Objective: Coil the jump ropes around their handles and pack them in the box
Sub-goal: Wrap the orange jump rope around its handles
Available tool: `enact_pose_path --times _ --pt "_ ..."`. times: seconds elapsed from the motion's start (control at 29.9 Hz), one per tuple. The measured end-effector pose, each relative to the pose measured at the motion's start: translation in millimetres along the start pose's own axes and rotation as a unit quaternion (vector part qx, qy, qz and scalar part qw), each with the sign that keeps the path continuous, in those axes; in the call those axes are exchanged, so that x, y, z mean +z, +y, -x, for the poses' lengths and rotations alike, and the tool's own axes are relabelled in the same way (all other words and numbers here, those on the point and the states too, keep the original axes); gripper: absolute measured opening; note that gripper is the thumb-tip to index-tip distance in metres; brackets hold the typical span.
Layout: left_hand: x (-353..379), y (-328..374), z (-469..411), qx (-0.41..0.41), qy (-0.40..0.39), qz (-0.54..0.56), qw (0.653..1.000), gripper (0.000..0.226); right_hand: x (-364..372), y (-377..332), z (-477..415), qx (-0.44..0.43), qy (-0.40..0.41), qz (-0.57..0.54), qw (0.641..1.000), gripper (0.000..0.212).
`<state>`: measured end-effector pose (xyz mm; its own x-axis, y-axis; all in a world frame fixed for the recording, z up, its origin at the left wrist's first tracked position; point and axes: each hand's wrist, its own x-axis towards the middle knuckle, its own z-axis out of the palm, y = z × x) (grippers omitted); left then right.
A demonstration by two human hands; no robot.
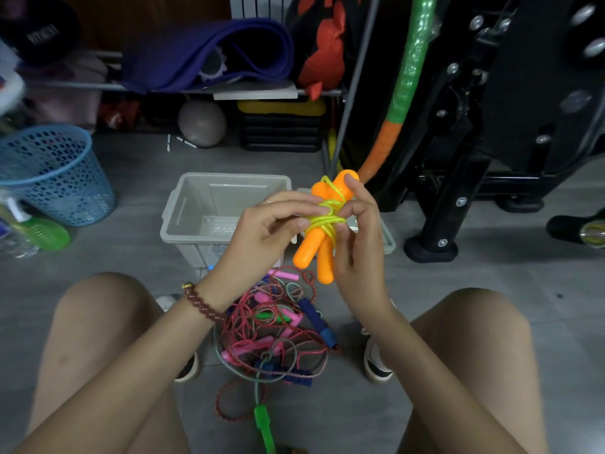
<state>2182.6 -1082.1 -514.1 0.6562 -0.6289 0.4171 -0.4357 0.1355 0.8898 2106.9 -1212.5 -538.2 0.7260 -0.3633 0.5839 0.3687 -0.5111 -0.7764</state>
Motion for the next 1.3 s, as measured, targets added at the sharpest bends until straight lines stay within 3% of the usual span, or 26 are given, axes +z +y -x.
enact_pose_path --times 0.13,0.23,0.37,0.53,0.67,0.77,0.83,0.9,0.94,1.0,1.07,1.17,1.3 --pt "-4 8 -1 -0.046 0.01 0.056 0.997 0.03 -2 1 2 0.006 -0.041 -0.024 0.999 0.007" --pt "-8 10 -1 -0.075 0.015 0.071 0.995 0.045 -3 -5 4 -0.011 -0.059 -0.044 0.997 0.021" --pt "-5 10 -1 -0.064 0.037 0.029 0.997 0.028 -2 -5 7 0.007 -0.052 -0.062 0.997 0.008" --pt "2 9 6 0.008 0.099 -0.049 0.994 0.03 5 -5 9 0.009 -0.048 -0.016 0.999 0.009" --pt "0 11 11 0.12 0.129 -0.238 0.955 0.038 12 -8 15 0.038 -0.043 0.053 0.997 0.019" --pt "-1 16 12 0.2 0.14 -0.296 0.924 0.02 13 -12 16 0.058 -0.039 0.122 0.99 0.014" --pt "0 17 11 0.218 0.124 -0.299 0.921 0.009 14 -13 15 0.048 -0.032 0.162 0.985 0.017" --pt "4 16 9 0.13 0.145 -0.213 0.957 0.012 14 -11 15 0.046 -0.028 0.181 0.982 0.009" --pt "4 17 8 0.06 0.17 -0.115 0.977 0.016 13 -9 14 0.053 -0.029 0.186 0.981 0.008" --pt "7 17 8 -0.046 0.199 0.091 0.975 0.013 10 -3 9 0.09 -0.028 0.178 0.979 0.021" --pt "10 11 8 -0.105 0.186 0.182 0.96 0.011 8 0 3 0.11 -0.017 0.175 0.978 0.022" --pt "14 4 9 -0.127 0.162 0.145 0.968 0.018 11 -7 -1 0.096 -0.034 0.199 0.975 0.014" --pt "6 8 7 -0.05 0.159 0.003 0.986 0.023 19 -16 -3 0.0 -0.067 0.23 0.971 0.008"
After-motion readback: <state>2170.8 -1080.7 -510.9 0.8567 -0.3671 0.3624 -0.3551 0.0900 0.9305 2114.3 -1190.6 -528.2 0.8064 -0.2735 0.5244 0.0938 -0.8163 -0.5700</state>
